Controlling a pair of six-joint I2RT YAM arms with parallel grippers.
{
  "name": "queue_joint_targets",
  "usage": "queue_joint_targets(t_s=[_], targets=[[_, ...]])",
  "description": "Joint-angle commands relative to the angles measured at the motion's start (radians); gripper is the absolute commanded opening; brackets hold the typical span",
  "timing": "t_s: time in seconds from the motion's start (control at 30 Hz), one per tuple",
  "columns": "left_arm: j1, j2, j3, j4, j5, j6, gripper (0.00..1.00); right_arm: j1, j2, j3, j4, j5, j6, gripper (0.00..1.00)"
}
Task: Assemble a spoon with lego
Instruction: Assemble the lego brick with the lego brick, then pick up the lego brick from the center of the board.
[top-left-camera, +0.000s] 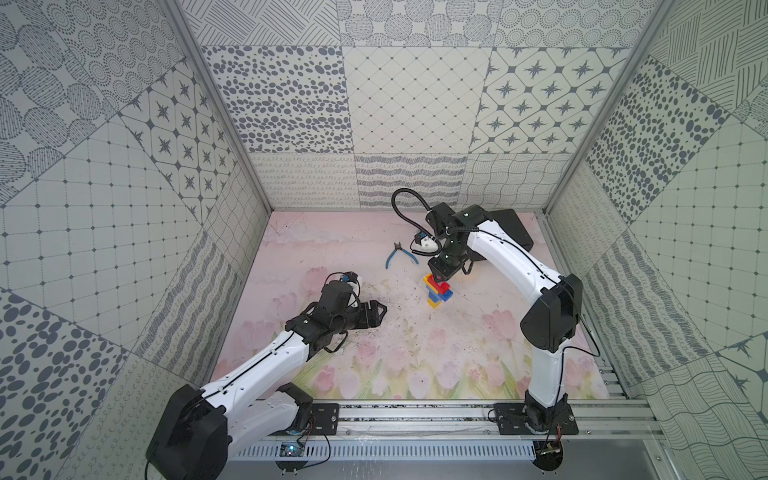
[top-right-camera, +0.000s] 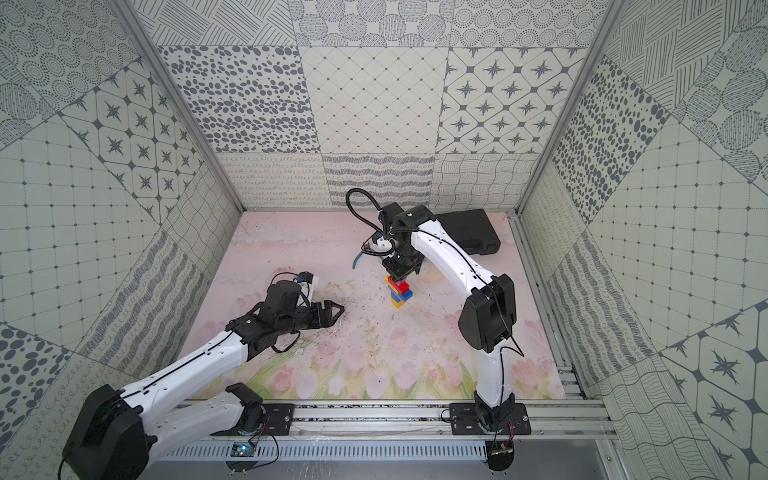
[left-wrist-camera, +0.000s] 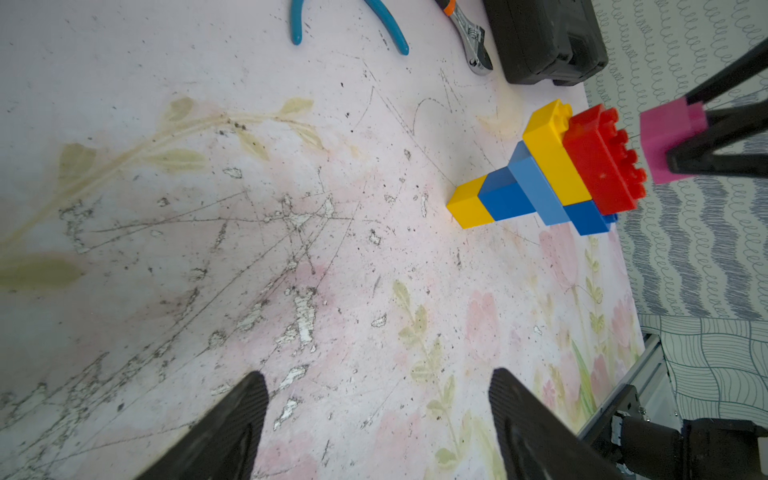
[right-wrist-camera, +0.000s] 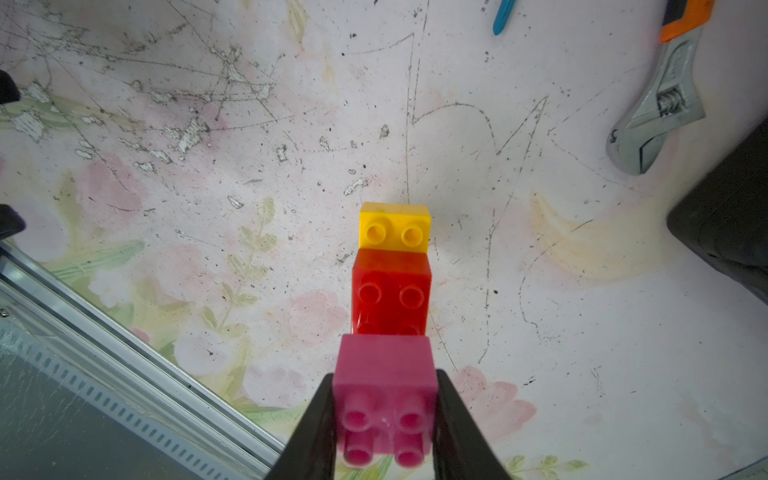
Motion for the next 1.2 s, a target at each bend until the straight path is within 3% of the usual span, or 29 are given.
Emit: queue_joint_targets(t_s=[0.0,1.17], targets=[[-0.001,-0.008,-0.001,0.005,-0.016,0.022,0.86,-0.007,0.018,-0.012,0.017,-0.012,-0.014,0.27],[0.0,-0.041,-0.01,-0.022,-0.034,0.028,0.86,-0.018,0.07,-0.116,0.046,-0.005,-0.029,0.26]])
